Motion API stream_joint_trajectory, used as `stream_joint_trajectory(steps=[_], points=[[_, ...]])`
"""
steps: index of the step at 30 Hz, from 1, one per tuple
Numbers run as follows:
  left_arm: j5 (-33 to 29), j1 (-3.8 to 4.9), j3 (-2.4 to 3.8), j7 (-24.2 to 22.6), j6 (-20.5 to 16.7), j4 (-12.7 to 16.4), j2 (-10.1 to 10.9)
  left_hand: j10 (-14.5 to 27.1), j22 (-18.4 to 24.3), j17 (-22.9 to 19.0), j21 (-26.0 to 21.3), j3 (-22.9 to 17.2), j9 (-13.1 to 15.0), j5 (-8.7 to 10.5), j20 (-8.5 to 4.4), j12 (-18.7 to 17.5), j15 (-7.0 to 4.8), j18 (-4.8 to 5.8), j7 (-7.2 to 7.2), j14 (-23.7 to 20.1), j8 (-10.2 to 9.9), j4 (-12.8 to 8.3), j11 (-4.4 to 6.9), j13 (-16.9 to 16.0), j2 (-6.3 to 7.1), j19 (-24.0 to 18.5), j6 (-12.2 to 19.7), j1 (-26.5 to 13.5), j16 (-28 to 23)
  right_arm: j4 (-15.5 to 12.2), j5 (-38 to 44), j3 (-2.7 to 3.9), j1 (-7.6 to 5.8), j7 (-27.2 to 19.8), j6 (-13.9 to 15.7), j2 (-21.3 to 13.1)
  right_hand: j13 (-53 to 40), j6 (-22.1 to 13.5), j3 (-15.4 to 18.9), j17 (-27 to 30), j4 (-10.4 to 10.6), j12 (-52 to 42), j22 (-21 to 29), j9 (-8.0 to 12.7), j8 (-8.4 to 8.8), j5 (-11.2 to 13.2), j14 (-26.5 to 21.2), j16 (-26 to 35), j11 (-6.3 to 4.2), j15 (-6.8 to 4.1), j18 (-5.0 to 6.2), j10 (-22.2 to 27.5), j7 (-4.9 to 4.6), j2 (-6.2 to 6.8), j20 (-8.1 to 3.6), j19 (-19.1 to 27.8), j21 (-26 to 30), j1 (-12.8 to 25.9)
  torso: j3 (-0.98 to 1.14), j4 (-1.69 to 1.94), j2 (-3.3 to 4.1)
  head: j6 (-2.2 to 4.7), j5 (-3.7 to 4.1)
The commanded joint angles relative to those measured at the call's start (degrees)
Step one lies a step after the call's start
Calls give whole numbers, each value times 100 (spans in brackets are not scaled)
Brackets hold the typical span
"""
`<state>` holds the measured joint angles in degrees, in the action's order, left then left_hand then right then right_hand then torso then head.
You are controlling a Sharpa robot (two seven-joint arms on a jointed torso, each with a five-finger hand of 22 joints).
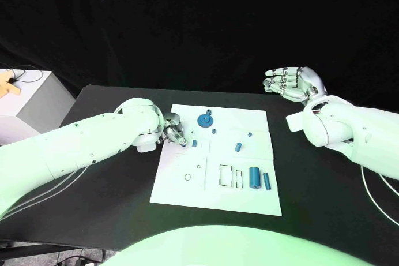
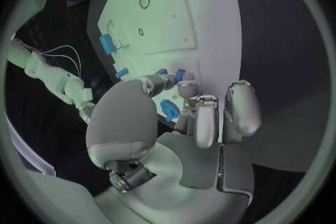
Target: Assemble the parts on the task board
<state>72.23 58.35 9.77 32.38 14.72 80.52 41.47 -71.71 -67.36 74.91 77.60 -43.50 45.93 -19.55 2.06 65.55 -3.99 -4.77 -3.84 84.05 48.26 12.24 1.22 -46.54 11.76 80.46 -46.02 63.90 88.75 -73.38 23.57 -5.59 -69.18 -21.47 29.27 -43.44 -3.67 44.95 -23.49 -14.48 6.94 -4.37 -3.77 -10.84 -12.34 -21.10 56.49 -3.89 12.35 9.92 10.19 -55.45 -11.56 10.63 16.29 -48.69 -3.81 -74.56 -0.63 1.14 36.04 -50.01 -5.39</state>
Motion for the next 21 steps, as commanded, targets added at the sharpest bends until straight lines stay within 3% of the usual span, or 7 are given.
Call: stream_joint_trajectory(steps=[1,5,15,21], points=[[-35,-31,-37,20,258,-16,-26,-39,-15,1374,21,-987,13,8,-20,32,-57,14,105,552,53,-954,16,-3,-28,42,-146,-80,40,-4,5,2,2,-50,-78,1,3,31,-4,13,-31,27,3,6,21,-34,-10,7,-8,-3,26,-48,-422,-33,3,25,6,34,-1,3,-5,1,4],[-39,-31,-42,32,229,-41,-43,-51,-10,1376,17,-963,30,32,-30,25,-67,13,119,553,72,-923,27,7,-43,40,-151,-139,41,-2,5,2,2,-50,-82,4,3,31,-4,13,-31,27,3,6,21,-34,-10,7,-8,-3,26,-48,-422,-33,3,25,6,34,-1,3,-2,1,3],[38,-31,-96,70,112,-171,-118,-37,28,1346,-23,-450,67,163,-73,-6,-107,8,177,543,77,-660,67,41,-93,29,-120,-443,21,-5,5,2,6,-45,-104,-1,3,33,-6,20,-33,31,4,8,23,-55,-9,7,-8,-3,26,-50,-422,-35,3,25,6,36,-1,-1,-1,1,9],[128,-31,-126,79,81,-224,-132,12,54,1335,-53,68,46,196,-83,-9,-114,4,187,539,44,-417,73,51,-86,25,-162,-571,12,-8,5,2,6,-45,-108,-6,3,33,-6,20,-33,31,4,8,23,-55,-9,7,-8,-3,26,-50,-422,-35,3,25,6,36,-2,3,-9,1,19]])
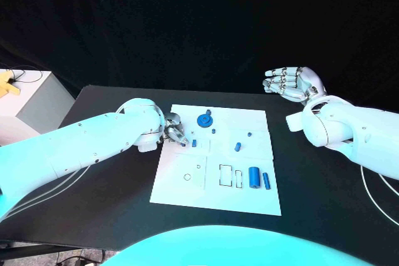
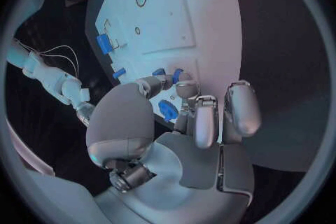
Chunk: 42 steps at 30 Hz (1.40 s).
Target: Assemble the parts on the task board
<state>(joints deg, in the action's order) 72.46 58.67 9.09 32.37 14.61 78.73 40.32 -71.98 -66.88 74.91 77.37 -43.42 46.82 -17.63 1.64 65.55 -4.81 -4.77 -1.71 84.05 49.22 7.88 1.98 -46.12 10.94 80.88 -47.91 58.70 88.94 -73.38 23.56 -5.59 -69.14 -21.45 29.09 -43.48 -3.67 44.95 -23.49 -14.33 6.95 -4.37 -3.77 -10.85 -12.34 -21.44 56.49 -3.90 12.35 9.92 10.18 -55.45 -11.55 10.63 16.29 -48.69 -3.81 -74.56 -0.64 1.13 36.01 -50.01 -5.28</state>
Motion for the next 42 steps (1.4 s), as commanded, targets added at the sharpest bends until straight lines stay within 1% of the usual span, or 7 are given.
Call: stream_joint_trajectory(steps=[1,24,33,36,37,39,42], points=[[122,-63,-60,80,88,-52,-17,45,8,1333,-33,110,-46,8,-42,-10,-32,4,-26,538,-57,42,-4,11,-2,-17,25,-58,-8,-9,5,2,3,-47,-90,-3,3,33,-7,5,-34,31,3,8,23,-20,-9,7,-8,-3,26,-51,-422,-35,3,25,6,36,0,4,-6,1,10],[379,-65,-64,79,79,-19,76,151,66,1300,-104,1622,-60,62,-22,-6,-5,-7,-63,527,-109,841,-39,36,219,-31,0,-106,-32,-12,4,2,18,-44,-105,-18,3,33,-7,5,-34,31,3,8,23,-20,-9,7,-8,-3,26,-51,-422,-35,3,25,6,36,-10,3,-4,1,16],[259,-67,-15,35,-61,102,181,194,104,1282,-131,1776,-61,102,-18,-35,1,-15,-73,520,-124,880,-48,89,184,-47,30,-124,-45,-14,4,2,29,-41,-108,-25,3,37,-9,19,-33,39,4,13,28,-43,-9,8,-8,-3,25,-55,-422,-41,3,27,7,46,-6,1,-2,1,30],[-51,-67,34,-23,-222,142,222,470,310,1182,-267,1853,-85,39,10,-246,44,-53,-143,482,-221,863,-107,418,100,-149,243,39,-114,-14,4,2,32,-39,-109,-25,3,37,-9,19,-33,39,4,13,28,-43,-9,8,-8,-3,25,-55,-422,-41,3,27,7,46,-2,2,-4,1,32],[-186,-67,52,-43,-290,154,236,1012,670,938,-513,1857,-112,3,72,-625,126,-118,-258,377,-318,865,-208,1010,53,-344,535,271,-284,-13,4,2,34,-38,-109,-24,3,37,-9,19,-33,39,4,13,28,-43,-9,8,-8,-3,25,-55,-422,-41,3,27,7,46,-1,2,-4,1,33],[-415,-67,89,-83,-413,174,257,1304,813,813,-620,1924,-173,4,142,-722,215,-146,-364,310,-414,877,-307,1172,48,-436,774,323,-370,-12,4,2,36,-36,-109,-23,3,40,-10,25,-36,41,4,15,29,-48,-7,7,-8,-3,26,-59,-421,-42,3,27,7,48,0,2,-2,1,37],[-657,-67,146,-149,-560,198,282,1399,875,763,-667,1984,-204,8,184,-690,263,-162,-421,281,-427,879,-361,1168,43,-475,858,343,-400,-12,4,2,38,-34,-109,-22,3,40,-10,25,-36,41,4,15,29,-48,-7,7,-8,-3,26,-59,-421,-42,3,27,7,48,-2,6,-3,1,41]])
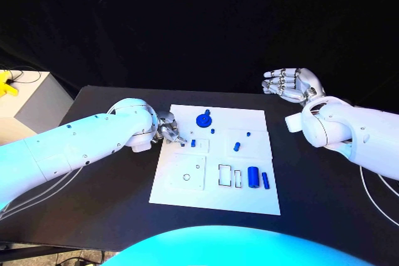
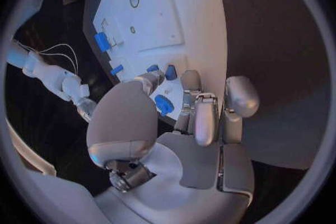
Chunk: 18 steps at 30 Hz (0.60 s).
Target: Assemble the parts on the task board
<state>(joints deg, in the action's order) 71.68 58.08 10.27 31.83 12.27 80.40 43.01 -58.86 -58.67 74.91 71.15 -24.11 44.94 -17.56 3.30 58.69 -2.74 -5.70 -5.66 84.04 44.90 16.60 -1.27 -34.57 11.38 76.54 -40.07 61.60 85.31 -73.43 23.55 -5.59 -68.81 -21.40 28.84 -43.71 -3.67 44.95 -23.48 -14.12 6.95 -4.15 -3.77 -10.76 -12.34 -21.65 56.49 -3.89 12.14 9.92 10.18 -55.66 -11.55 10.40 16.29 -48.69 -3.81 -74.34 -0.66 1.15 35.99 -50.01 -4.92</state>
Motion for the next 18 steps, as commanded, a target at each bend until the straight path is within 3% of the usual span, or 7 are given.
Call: stream_joint_trajectory(steps=[1,8,12,18], points=[[-652,-8,48,-123,-369,40,21,133,67,752,-56,71,-33,-4,38,9,74,-73,-47,275,-7,5,-55,12,-12,-51,127,76,-42,-6,6,2,5,-38,-84,2,3,40,-11,5,-37,19,4,7,30,-27,-7,7,13,-3,26,-39,-422,-19,3,28,7,25,0,4,-1,1,1],[-1089,-26,202,-315,-516,93,83,246,205,672,-153,114,-89,-9,78,36,123,-104,-105,229,-34,9,-109,21,-58,-130,233,107,-90,-5,6,2,8,-34,-81,0,3,40,-11,5,-37,19,4,7,30,-27,-7,7,13,-3,26,-39,-422,-19,3,28,7,25,4,0,3,1,16],[-1525,-38,290,-526,-537,108,125,451,515,449,-378,210,-170,7,136,42,199,-165,-189,94,-57,13,-191,60,-68,-318,397,128,-233,-4,6,2,10,-34,-76,-2,3,40,-11,5,-37,19,4,7,30,-27,-7,7,13,-3,26,-39,-422,-19,3,28,7,25,6,1,0,1,18],[-1757,-42,332,-942,-777,70,116,725,978,112,-736,383,-323,30,211,38,291,-252,-288,-140,-111,14,-290,143,-68,-605,662,133,-443,-6,6,2,11,-35,-74,-3,3,40,-11,5,-37,19,4,7,30,-27,-7,7,13,-3,26,-39,-422,-19,3,28,7,25,4,2,2,1,41]])
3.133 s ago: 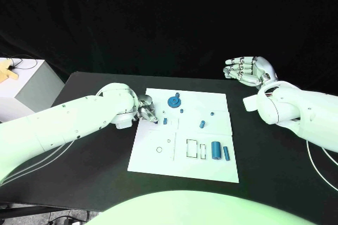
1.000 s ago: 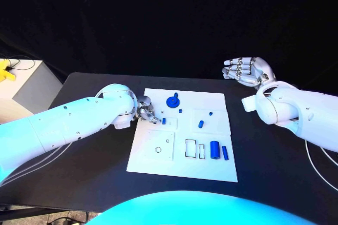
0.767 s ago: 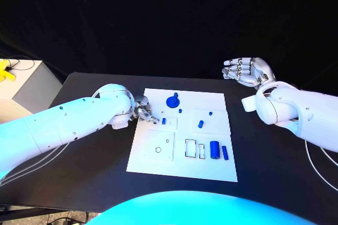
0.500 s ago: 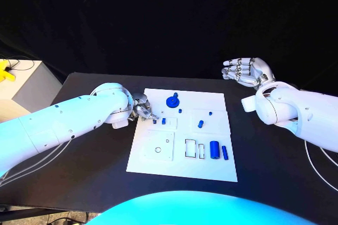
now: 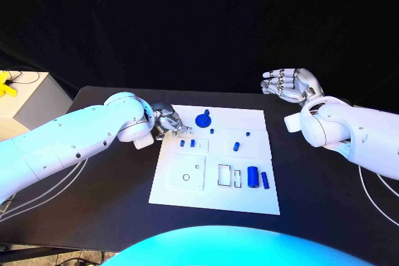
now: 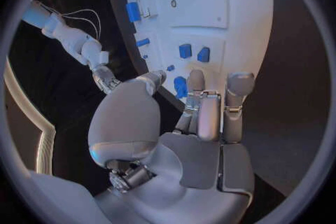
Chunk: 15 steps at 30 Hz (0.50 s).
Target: Assemble the parts on the task board
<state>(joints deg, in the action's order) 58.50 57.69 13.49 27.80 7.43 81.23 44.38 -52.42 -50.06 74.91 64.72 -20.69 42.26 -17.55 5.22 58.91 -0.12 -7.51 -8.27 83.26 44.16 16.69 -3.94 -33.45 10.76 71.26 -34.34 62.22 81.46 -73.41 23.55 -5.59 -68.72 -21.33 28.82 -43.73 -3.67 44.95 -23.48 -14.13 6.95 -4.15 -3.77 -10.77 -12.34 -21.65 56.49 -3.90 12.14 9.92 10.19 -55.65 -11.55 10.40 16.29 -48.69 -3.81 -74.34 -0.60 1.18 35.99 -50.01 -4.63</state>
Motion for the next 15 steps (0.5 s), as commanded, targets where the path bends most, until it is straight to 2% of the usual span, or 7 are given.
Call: stream_joint_trajectory(steps=[1,3,5,7,9,12,15], points=[[-427,-3,12,-616,-337,-19,-29,113,149,75,-121,54,-95,27,31,16,42,-76,-43,-88,-58,3,-37,48,-16,-97,130,95,-79,-8,6,2,3,-41,-71,-1,3,40,-11,5,-37,19,4,7,30,-27,-7,7,13,-3,25,-39,-422,-19,3,28,7,26,-2,-1,2,1,15],[-346,-3,12,-852,-472,-39,-55,291,534,-232,-415,10,-239,16,69,-54,88,-147,-95,-302,-146,-18,-88,127,-64,-327,225,326,-281,-7,6,2,3,-41,-70,-1,3,40,-11,5,-37,19,4,7,30,-27,-7,7,13,-3,25,-39,-422,-19,3,28,7,26,-1,0,3,1,19],[-109,-3,2,-1300,-724,-75,-108,660,1315,-958,-1061,-216,-502,5,147,-348,163,-273,-184,-865,-287,-61,-193,366,-121,-826,240,919,-809,-5,6,2,3,-42,-70,1,3,40,-11,5,-37,19,4,7,30,-27,-7,7,13,-3,25,-39,-422,-19,3,28,7,26,-2,4,0,1,21],[295,-3,-28,-1808,-999,-122,-178,851,1499,-1634,-1297,-480,-762,-7,198,-611,211,-301,-213,-1399,-416,-192,-213,625,-81,-996,172,1474,-1285,-4,6,2,3,-44,-71,5,3,46,-16,17,-44,22,3,10,32,-33,-2,6,11,-4,26,-46,-420,-23,2,27,6,24,-1,3,-2,1,34],[765,-3,-76,-2246,-1236,-171,-261,959,1593,-2203,-1485,-730,-1043,19,231,-862,242,-295,-224,-1953,-592,-391,-255,883,28,-1169,95,1867,-1707,-3,6,2,3,-48,-69,7,3,46,-16,17,-44,22,3,10,32,-33,-2,6,11,-4,26,-46,-420,-23,2,27,6,24,-4,2,-1,1,72],[1332,-2,-154,-2649,-1504,-222,-358,1005,1720,-2764,-1727,-717,-1386,63,277,-1229,284,-294,-231,-2500,-775,-407,-299,1253,287,-1358,-124,1879,-2124,-1,7,2,3,-51,-64,11,2,49,-20,20,-48,23,3,11,32,-34,-1,6,10,-5,26,-49,-418,-25,2,26,6,21,-9,-8,7,1,100],[1835,-1,-241,-2970,-1781,-322,-473,893,1808,-2984,-1865,-658,-1728,87,269,-1520,261,-298,-172,-2562,-1015,-504,-256,1584,405,-1359,-263,1965,-2196,2,7,2,3,-51,-59,13,2,53,-23,22,-52,24,3,11,31,-34,1,5,8,-5,26,-51,-415,-27,2,26,6,17,-9,-6,9,1,127]])
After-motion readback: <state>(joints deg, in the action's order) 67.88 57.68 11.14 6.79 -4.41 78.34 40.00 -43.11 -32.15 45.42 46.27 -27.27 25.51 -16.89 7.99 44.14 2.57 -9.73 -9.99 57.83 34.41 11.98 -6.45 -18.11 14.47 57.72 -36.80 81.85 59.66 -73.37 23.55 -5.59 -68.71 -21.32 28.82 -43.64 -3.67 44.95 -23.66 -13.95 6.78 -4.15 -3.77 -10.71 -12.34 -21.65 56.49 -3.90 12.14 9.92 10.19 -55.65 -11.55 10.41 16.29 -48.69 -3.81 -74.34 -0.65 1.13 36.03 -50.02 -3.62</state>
